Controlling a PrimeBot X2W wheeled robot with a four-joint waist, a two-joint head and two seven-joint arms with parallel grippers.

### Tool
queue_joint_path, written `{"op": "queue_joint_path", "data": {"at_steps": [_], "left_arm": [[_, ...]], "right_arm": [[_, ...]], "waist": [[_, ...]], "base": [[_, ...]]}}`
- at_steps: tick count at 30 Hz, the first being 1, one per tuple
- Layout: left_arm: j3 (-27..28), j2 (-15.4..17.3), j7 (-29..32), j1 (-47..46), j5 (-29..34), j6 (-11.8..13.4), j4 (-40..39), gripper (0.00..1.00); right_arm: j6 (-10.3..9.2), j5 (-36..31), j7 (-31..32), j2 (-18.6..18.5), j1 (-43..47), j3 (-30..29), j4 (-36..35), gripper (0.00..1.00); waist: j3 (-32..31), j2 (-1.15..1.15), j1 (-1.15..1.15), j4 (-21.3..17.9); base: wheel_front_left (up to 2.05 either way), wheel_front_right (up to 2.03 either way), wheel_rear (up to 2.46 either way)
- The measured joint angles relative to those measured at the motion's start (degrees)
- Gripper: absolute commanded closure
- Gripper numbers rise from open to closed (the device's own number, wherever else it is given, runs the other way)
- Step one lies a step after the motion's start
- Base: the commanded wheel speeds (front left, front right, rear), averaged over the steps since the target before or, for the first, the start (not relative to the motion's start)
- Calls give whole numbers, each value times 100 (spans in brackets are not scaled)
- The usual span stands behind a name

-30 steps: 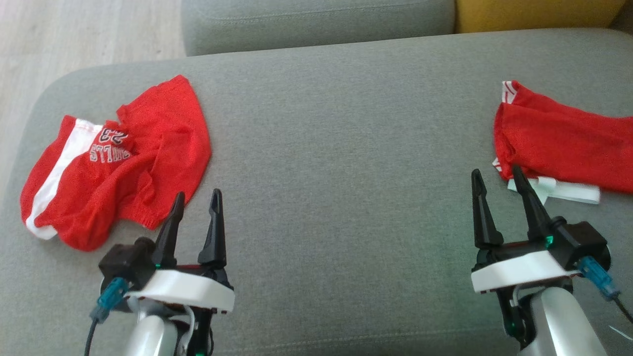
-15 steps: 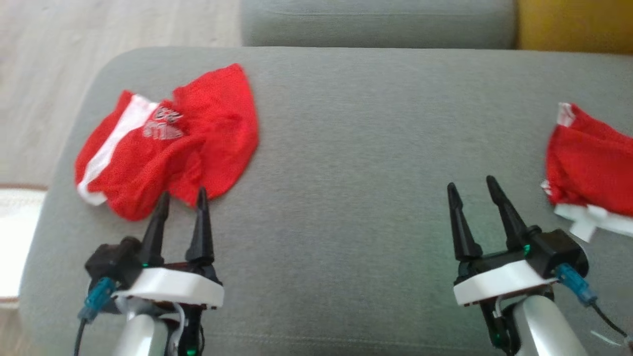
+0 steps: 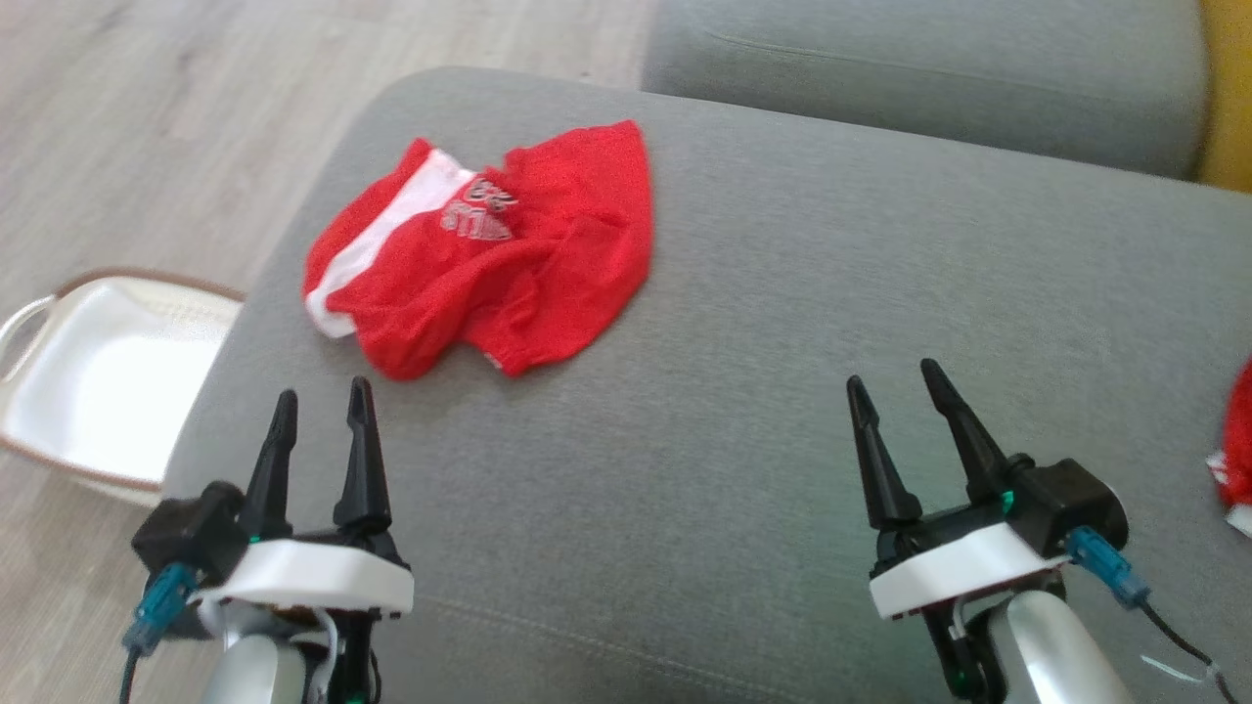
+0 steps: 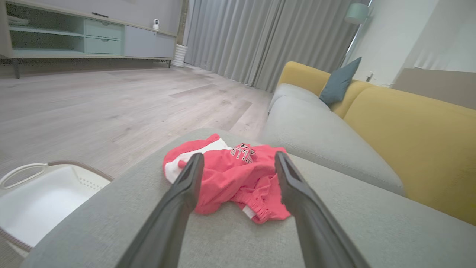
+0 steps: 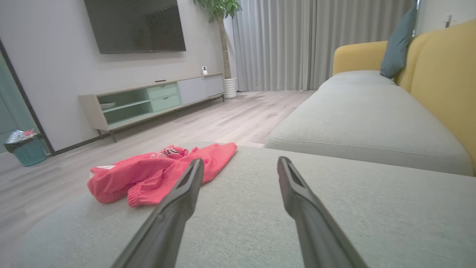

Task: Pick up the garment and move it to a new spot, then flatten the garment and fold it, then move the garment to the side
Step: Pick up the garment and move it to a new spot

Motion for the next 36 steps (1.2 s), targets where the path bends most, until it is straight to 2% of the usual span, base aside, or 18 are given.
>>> {"op": "queue_joint_path", "data": {"at_steps": [6, 12, 25, 29, 33, 36], "left_arm": [[54, 1, 0, 114, 2, 1, 0, 0], [80, 1, 0, 114, 2, -2, 0, 0], [286, -1, 0, 112, 1, 0, -94, 0], [525, -2, 0, 84, 2, -11, -102, 0], [736, -7, 0, -112, 142, -116, -87, 0], [958, -19, 0, -535, 388, -264, 170, 0]], "right_arm": [[0, 83, 0, 0, 0, 147, 45, 0], [0, 109, 0, 0, 0, 207, 76, 0], [0, 142, 0, 0, -3, 208, 75, 0], [0, 127, 0, 0, -12, 132, 41, 0], [0, -29, 1, 1, -26, -40, -65, 0], [0, -241, 57, 1, -169, -398, -292, 0]], "waist": [[-32, 0, 0, 326], [-58, 0, 0, 459], [88, 0, 0, 314], [201, 0, 0, 244], [365, 0, 0, 192], [623, 0, 0, 150]], "base": [[0, 0, 0], [0, 0, 0], [0, 0, 0], [0, 0, 0], [0, 0, 0], [0, 0, 0]]}}
